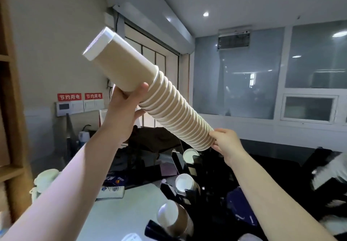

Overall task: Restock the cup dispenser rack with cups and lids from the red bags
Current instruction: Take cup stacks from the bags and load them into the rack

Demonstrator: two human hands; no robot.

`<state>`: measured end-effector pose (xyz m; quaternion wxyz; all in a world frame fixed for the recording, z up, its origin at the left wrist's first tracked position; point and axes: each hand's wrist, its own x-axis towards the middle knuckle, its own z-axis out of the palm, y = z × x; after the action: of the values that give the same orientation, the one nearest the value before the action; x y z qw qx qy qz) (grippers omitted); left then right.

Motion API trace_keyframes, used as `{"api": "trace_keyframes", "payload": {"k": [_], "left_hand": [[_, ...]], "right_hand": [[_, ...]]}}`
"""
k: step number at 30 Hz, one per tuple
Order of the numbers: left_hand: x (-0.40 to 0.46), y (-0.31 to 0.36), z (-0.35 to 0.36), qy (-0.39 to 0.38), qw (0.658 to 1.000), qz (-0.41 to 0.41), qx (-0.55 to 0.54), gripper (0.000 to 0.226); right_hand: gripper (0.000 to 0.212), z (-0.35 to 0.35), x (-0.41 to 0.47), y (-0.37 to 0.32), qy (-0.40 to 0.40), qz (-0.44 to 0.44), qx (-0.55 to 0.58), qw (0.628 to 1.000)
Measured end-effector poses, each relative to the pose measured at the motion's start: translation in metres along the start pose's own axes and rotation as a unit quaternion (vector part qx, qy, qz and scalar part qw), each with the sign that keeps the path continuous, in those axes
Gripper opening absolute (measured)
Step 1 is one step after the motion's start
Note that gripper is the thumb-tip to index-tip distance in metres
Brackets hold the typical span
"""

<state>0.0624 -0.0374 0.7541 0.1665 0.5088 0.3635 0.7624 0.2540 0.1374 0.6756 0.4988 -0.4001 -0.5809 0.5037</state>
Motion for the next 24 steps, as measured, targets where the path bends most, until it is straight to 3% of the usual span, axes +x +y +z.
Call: {"api": "trace_keyframes", "payload": {"k": [4, 6, 10, 14, 16, 19, 22, 24], "left_hand": [[0.028, -0.015, -0.011, -0.059, 0.997, 0.021, 0.044, 0.074], [0.04, -0.027, -0.016, -0.09, 0.993, 0.031, 0.063, 0.075], [0.059, -0.053, -0.018, -0.128, 0.986, 0.049, 0.094, 0.058], [0.071, -0.079, -0.016, -0.184, 0.977, 0.03, 0.103, 0.056], [0.074, -0.09, -0.016, -0.21, 0.972, 0.029, 0.099, 0.061], [0.078, -0.11, -0.012, -0.243, 0.965, 0.023, 0.1, 0.073], [0.074, -0.135, -0.005, -0.29, 0.948, 0.001, 0.134, 0.082], [0.067, -0.151, 0.001, -0.306, 0.94, -0.018, 0.149, 0.081]], "right_hand": [[0.046, 0.025, 0.013, 0.005, -0.005, 0.027, -0.063, 0.998], [0.051, 0.033, 0.017, 0.013, 0.002, 0.044, -0.098, 0.994], [0.031, 0.04, 0.018, 0.025, -0.009, 0.098, -0.118, 0.988], [0.044, 0.044, 0.02, 0.035, 0.009, 0.15, -0.136, 0.979], [0.026, 0.045, 0.021, 0.039, 0.014, 0.165, -0.139, 0.976], [0.005, 0.049, 0.021, 0.039, 0.006, 0.158, -0.161, 0.974], [0.006, 0.051, 0.019, 0.035, 0.002, 0.145, -0.188, 0.971], [0.014, 0.048, 0.017, 0.032, 0.009, 0.088, -0.192, 0.977]]}}
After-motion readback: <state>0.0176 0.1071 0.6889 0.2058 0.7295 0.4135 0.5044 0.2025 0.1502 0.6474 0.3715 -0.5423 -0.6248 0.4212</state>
